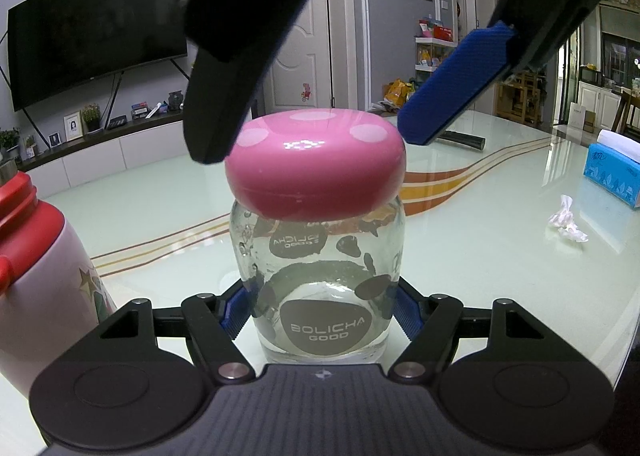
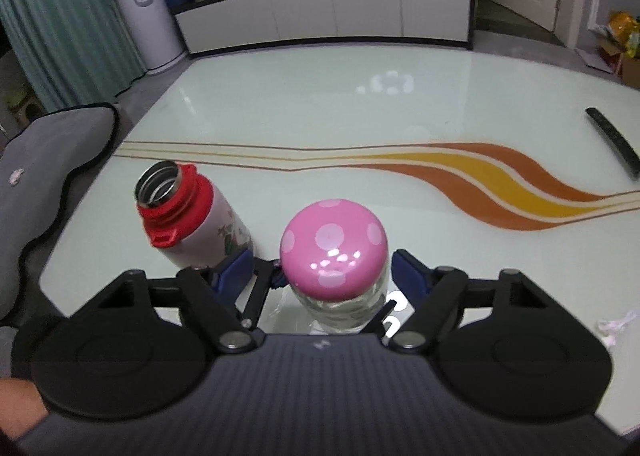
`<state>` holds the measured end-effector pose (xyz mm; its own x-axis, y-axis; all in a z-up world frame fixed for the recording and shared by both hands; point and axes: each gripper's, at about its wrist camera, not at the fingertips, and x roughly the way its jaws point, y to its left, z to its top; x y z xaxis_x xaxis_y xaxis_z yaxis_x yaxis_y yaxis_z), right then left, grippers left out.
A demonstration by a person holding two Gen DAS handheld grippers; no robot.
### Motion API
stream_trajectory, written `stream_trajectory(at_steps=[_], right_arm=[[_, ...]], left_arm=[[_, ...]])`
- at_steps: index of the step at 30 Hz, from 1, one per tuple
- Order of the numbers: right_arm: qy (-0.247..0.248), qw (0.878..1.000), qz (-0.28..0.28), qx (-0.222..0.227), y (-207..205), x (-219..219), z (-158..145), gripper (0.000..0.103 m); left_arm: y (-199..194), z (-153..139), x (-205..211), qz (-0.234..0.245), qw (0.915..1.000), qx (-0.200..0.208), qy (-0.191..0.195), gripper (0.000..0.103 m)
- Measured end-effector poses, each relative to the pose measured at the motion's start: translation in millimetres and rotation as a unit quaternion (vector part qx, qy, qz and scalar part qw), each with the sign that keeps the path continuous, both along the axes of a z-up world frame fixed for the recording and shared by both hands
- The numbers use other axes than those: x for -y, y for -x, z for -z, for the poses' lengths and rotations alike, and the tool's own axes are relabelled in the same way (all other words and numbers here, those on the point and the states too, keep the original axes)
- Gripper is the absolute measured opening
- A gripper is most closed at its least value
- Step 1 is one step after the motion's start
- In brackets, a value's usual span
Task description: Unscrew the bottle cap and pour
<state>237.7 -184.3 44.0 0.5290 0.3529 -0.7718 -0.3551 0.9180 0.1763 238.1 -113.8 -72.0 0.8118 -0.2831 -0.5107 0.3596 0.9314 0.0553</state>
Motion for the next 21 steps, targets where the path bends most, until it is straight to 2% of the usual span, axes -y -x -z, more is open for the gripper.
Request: stream_trajectory(at_steps=[7, 11, 21], right_arm=[[0.031, 0.999, 0.008, 0.007, -2, -8, 3, 0.072], [0.047, 0.999, 0.004, 0.011, -1, -11, 7, 0.064], [0.060, 0.998, -0.028, 0.019, -1, -9, 8, 0.064]], left_arm=[[1, 0, -1, 0.000, 1.0000, -0.002, 0.001, 0.074], [-1, -1, -2, 0.000, 1.0000, -0.003, 0.001, 0.074], [-3, -4, -1, 0.000, 1.0000, -0.003, 0.002, 0.074]])
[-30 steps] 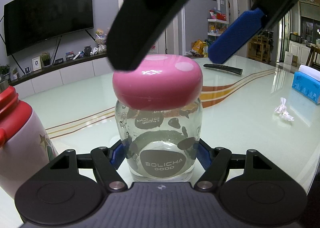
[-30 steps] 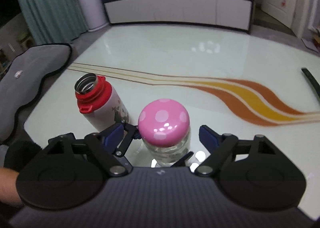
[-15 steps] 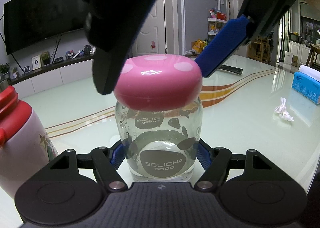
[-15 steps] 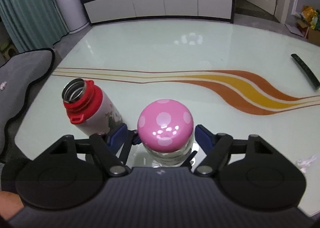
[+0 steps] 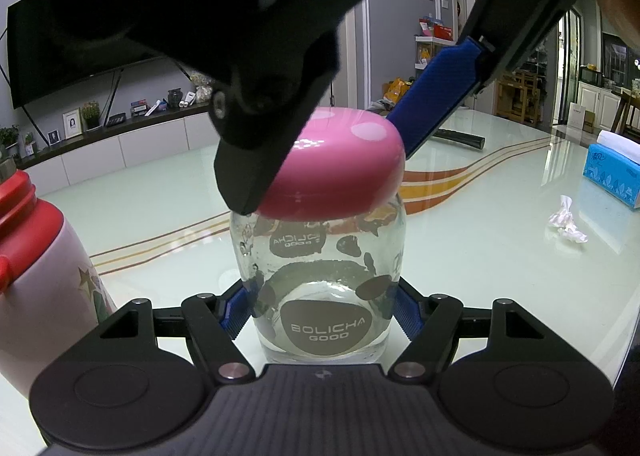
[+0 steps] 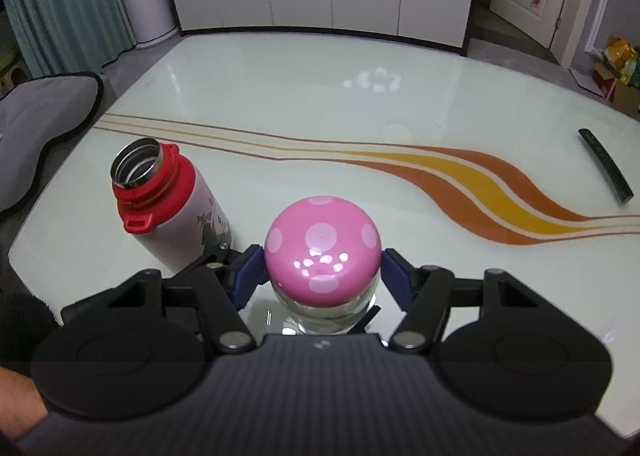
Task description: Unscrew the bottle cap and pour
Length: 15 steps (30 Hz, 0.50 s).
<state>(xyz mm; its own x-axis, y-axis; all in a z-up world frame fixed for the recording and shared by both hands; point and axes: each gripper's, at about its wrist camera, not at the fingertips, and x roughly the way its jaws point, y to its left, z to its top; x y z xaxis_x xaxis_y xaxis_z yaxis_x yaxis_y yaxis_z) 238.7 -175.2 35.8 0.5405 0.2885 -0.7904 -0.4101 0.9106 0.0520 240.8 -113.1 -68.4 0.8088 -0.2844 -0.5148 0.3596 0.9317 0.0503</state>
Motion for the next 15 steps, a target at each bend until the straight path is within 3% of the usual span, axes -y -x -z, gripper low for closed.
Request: stream_trajectory(at_steps=[15], right_arm=[[0.012, 0.991, -0.133, 0.012, -9, 10, -1, 0.064]], left_arm=[[5, 10, -4, 0.002, 1.0000, -0.003, 0.002, 0.073]])
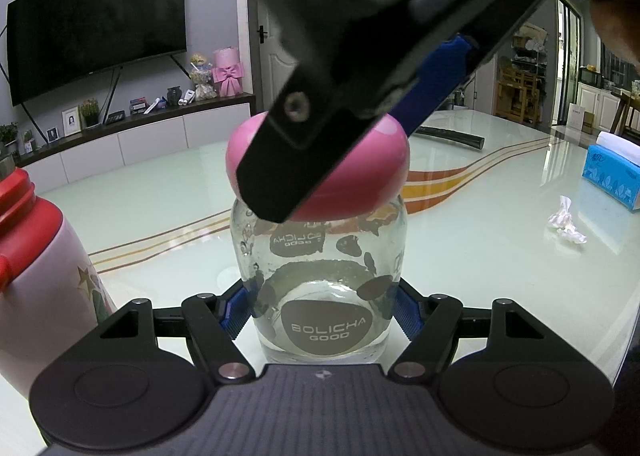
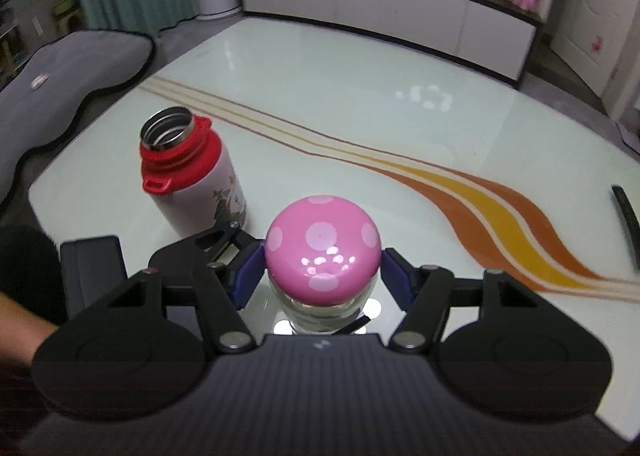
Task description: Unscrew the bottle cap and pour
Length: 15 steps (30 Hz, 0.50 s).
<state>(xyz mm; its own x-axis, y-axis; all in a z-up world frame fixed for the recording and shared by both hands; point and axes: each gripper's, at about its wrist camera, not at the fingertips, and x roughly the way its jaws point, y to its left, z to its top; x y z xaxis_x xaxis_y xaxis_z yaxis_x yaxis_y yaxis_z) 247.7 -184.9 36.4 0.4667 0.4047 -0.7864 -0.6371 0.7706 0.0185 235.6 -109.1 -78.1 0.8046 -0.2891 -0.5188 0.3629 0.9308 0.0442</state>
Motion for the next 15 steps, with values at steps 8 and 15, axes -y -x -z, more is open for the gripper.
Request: stream_trajectory(at_steps=[8, 15], right_arm=[[-0.007, 0.996, -0.089, 0.008, -6, 8, 1, 0.064], [-0.015, 0.991, -0.129, 0.008, -10, 13, 1, 0.064]], left_arm=[[1, 1, -1, 0.000, 1.0000, 0.000, 0.003, 0.073], [-2, -1, -1, 0.000, 1.0000, -0.001, 0.005, 0.073]])
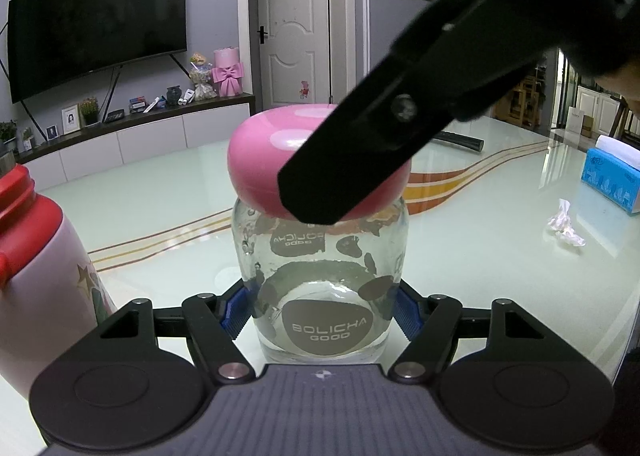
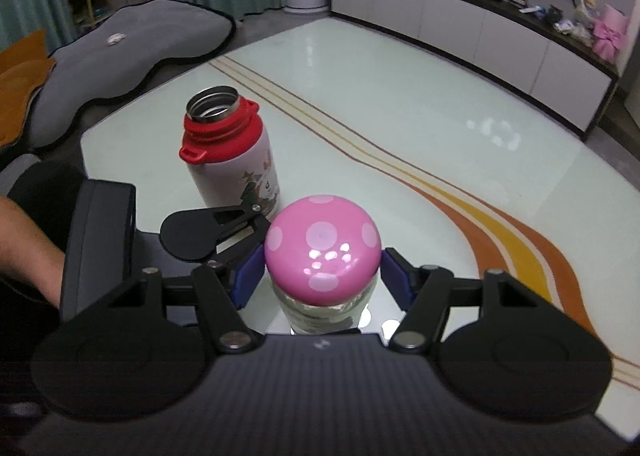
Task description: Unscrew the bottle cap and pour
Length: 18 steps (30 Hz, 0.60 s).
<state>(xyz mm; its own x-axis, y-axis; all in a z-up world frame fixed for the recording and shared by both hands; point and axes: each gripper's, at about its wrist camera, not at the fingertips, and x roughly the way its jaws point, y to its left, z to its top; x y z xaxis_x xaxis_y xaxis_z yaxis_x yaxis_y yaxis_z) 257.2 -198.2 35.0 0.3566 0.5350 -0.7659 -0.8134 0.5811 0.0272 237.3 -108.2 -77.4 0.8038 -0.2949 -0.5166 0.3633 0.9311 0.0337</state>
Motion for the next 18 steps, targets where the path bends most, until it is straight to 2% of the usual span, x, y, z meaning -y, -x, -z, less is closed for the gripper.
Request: stream_trajectory(at_steps=[5, 11, 12, 14, 18], right_arm=[[0.012, 1.000, -0.021, 0.012, 1.1, -0.2, -2.0, 0.064], [0.013, 0.999, -0.030, 0.002, -3.4, 1.0, -2.6, 0.064], [0.015, 1.000, -0.027, 0.000, -3.6, 0.6, -1.9, 0.065], [0.027, 0.999, -0.018, -0.004, -3.1, -0.4, 0.8, 0.077], [0.005, 1.000, 0.018, -0.009, -2.1, 7.8, -0.6, 0.078]], left_arm=[[-7.0, -3.7, -4.0, 0.001, 1.0000, 0.000, 0.000, 0.073], [-5.7, -2.2, -2.3, 0.001, 1.0000, 0.000, 0.000, 0.073], [-6.1, -2.1, -2.5, 0.001, 1.0000, 0.000, 0.000, 0.073], [-6.1, -1.2, -2.6, 0.001, 1.0000, 0.000, 0.000, 0.073], [-4.7, 0.3, -1.0, 0.001, 1.0000, 0.000, -0.001, 0.073]])
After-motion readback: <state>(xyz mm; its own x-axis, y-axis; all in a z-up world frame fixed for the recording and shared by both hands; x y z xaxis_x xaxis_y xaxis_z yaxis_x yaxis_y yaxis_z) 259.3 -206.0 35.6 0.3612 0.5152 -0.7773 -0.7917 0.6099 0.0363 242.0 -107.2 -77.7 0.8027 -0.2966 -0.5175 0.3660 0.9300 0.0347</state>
